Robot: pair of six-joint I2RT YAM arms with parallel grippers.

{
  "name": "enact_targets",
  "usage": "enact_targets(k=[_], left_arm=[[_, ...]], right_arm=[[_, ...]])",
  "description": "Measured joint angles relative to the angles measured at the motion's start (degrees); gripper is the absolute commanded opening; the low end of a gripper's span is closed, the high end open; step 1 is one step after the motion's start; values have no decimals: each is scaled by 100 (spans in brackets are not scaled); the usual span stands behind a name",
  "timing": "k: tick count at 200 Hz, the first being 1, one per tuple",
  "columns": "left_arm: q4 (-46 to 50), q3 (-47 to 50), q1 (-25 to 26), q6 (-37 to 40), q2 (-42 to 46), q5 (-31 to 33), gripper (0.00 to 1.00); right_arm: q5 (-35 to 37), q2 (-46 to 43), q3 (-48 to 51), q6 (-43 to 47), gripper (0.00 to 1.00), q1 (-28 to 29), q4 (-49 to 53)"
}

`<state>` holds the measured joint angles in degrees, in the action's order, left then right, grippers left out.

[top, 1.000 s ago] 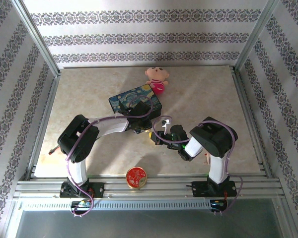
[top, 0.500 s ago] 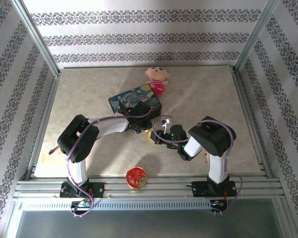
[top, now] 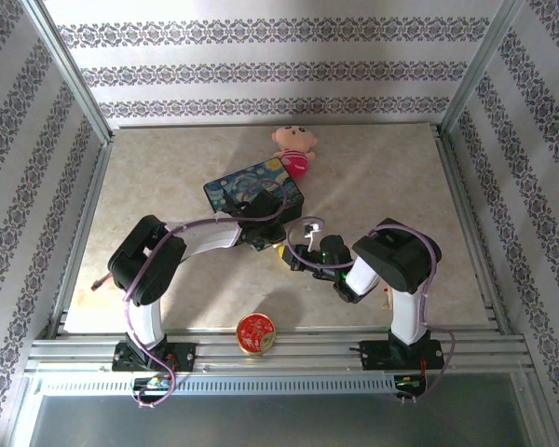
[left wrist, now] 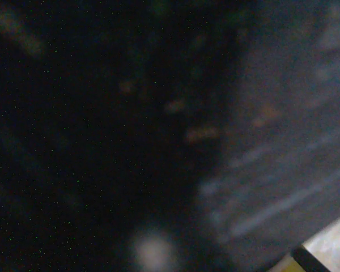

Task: Unlock the padlock with the key

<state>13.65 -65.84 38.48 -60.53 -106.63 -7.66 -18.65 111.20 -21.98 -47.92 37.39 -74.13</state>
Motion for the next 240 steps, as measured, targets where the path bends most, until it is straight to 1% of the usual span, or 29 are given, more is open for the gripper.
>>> enact_targets(k=[66,240], left_arm=[[-70,39,-22,-24,26,-81,28],[-267,136,-35,-20,48,-133,27]], right_arm=[[44,72,74,-37,0,0,-267],[17,114,7,-170,0,-81,-282]])
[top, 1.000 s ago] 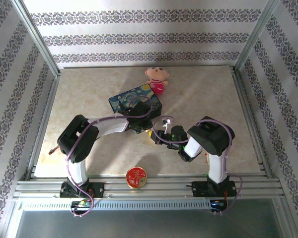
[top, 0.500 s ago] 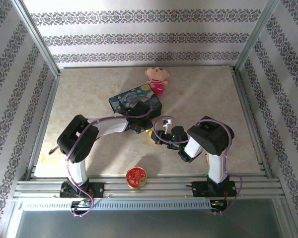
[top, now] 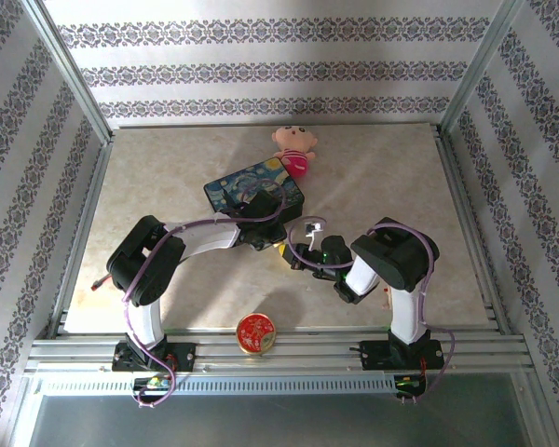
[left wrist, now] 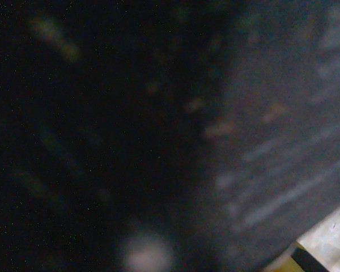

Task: Unlock the padlock with the key

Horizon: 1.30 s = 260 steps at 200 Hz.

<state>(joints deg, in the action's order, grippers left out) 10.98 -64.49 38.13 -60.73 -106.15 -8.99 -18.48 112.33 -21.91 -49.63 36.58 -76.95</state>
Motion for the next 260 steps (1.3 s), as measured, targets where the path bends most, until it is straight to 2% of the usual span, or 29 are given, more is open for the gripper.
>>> enact_targets(k=[29,126,172,260], left_arm=[[-37,13,0,-2,2,-2,27],[-35,42,0,-22,48,20,27],[-35,42,-11,-24,50,17,27],[-35,42,-13,-24,50,0,27]], right_arm=[[-44,2,-11,-4,0,-35,17],[9,-74,262,-17,19,-120,-179],[11,-197,479,-13,21,-125,-216],[-297,-201,299,0,25,-122,-136]])
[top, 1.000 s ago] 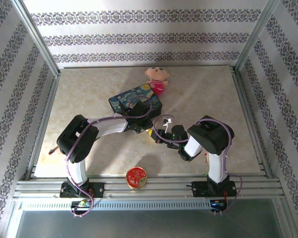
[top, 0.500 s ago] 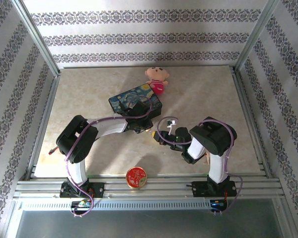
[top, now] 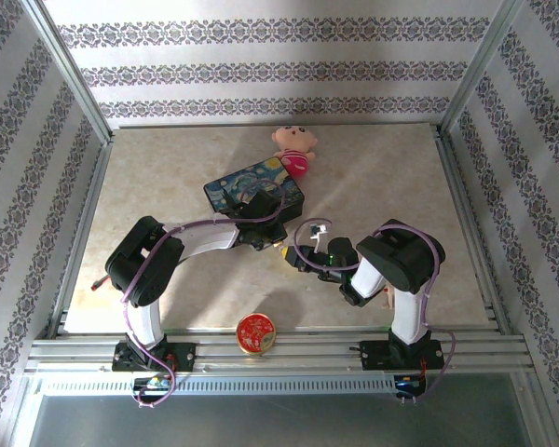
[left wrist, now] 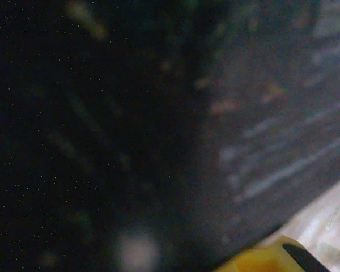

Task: Unlock the padlock with the key

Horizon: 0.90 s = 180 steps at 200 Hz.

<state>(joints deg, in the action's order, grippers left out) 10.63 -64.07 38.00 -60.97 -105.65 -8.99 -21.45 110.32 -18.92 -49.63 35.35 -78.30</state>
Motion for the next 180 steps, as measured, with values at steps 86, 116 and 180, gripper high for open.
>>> enact_targets(k=[86,116,180], left_arm=[[0,0,-20,-2,2,-42,27],[0,0,-22,-2,0,-42,27],[-28,22,-22,-24,4,-46,26]], right_arm=[[-50,186,-323,-22,16,2,68],[-50,186,-321,-22,16,2,68],[-46,186,-293,-20,17,7,68]])
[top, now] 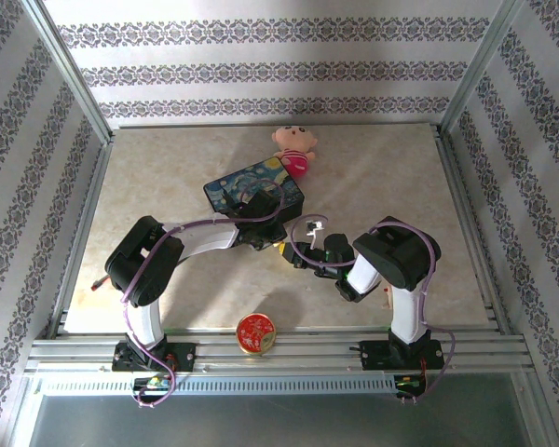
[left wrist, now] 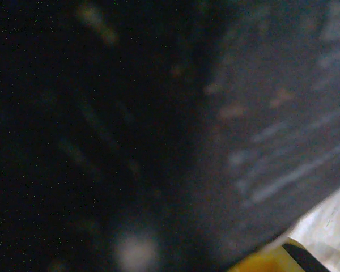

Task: Unlock the padlock with the key

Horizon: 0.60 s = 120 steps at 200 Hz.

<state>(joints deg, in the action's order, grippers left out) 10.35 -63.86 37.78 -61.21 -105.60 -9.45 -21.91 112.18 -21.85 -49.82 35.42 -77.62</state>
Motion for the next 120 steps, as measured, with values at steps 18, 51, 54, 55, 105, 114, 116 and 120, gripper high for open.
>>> enact_targets(k=[18,51,54,55,105,114,116,120], left_arm=[[-31,20,0,0,9,0,27],[-44,31,0,-17,17,0,26],[-44,35,-2,-17,22,0,26],[-44,35,-2,-17,22,0,26],[-61,52,-2,-15,31,2,26],[-63,59,-2,-15,33,0,25],[-63,59,-2,-15,33,2,25],[-70,63,-2,-15,33,0,25]], right_arm=[[4,0,0,0,17,9,0],[44,0,7,0,10,9,0],[42,0,11,2,10,9,-2],[44,0,11,2,10,9,-2],[109,0,26,2,2,46,-24],[109,0,26,2,2,46,-24],[109,0,24,2,2,46,-24],[109,0,24,2,2,46,-24]])
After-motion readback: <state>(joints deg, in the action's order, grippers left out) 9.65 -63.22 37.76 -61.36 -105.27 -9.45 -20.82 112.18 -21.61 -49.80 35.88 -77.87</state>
